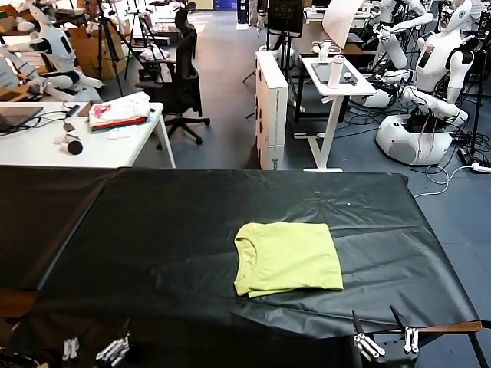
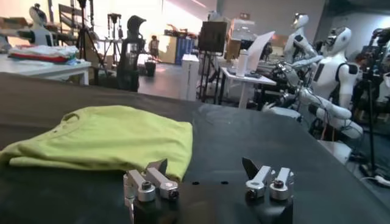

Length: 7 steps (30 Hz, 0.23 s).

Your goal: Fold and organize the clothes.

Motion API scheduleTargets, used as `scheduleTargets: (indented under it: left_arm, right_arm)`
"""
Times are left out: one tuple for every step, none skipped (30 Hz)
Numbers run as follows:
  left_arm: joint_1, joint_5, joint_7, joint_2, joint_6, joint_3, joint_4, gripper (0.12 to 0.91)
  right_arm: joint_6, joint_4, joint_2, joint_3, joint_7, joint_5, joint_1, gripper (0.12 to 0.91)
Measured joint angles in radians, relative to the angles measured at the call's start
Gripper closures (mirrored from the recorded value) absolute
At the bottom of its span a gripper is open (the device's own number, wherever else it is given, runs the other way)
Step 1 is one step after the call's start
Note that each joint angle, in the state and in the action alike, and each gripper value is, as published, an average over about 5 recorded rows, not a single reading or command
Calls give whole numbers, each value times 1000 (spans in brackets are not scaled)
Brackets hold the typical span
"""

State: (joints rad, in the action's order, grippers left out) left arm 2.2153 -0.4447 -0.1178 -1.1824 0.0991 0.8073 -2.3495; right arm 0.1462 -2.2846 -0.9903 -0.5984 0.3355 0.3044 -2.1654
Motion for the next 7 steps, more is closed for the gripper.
scheduleTargets:
  left_arm:
    - [1,0,2,0,1,0,1,123]
    - [1,0,4,0,2,0,1,123]
    - [2,0,6,0,2,1,1,123]
    - [2,0,8,0,3,1,1,123]
    - [2,0,9,0,3,1,2,123]
    - [2,0,10,0,4,1,2,123]
    - [2,-1,10,0,4,1,2,123]
  right_arm:
    - [0,-1,0,0,0,0,-3,118]
    - [0,-1,-1,0,0,0,-6,118]
    - [0,-2,-1,1,0,0,-8,118]
    - [0,-2,-1,1,0,0,-10,118]
    - [0,-2,-1,1,0,1,-12,118]
    - [0,-2,-1,1,0,1,-13,118]
    - [0,-3,-1,1,0,1,-14,118]
